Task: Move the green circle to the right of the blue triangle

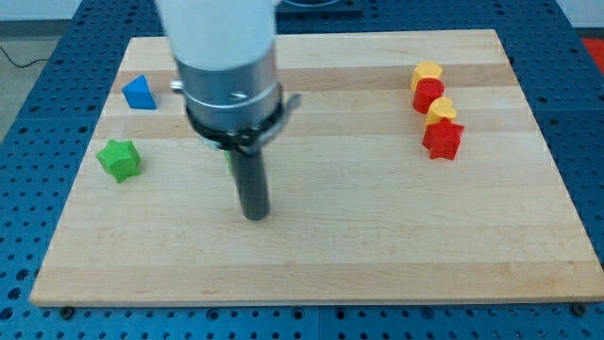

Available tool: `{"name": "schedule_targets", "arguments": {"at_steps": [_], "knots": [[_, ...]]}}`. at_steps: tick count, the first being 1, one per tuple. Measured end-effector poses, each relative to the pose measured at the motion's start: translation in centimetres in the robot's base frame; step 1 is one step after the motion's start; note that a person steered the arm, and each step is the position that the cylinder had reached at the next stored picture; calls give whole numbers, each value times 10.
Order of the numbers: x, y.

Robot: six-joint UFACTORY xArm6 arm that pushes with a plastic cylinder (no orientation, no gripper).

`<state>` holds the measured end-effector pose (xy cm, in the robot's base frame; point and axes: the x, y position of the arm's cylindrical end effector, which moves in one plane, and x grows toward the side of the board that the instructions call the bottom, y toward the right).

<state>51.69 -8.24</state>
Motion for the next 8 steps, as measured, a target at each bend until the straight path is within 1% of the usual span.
{"name": "schedule_targets", "arguments": {"at_steps": [3,4,5,6,7,8], "knots": [[-112,-32],[-109,-32],[-108,-7],[-140,-10],[-163,-45],[-162,-56]]}}
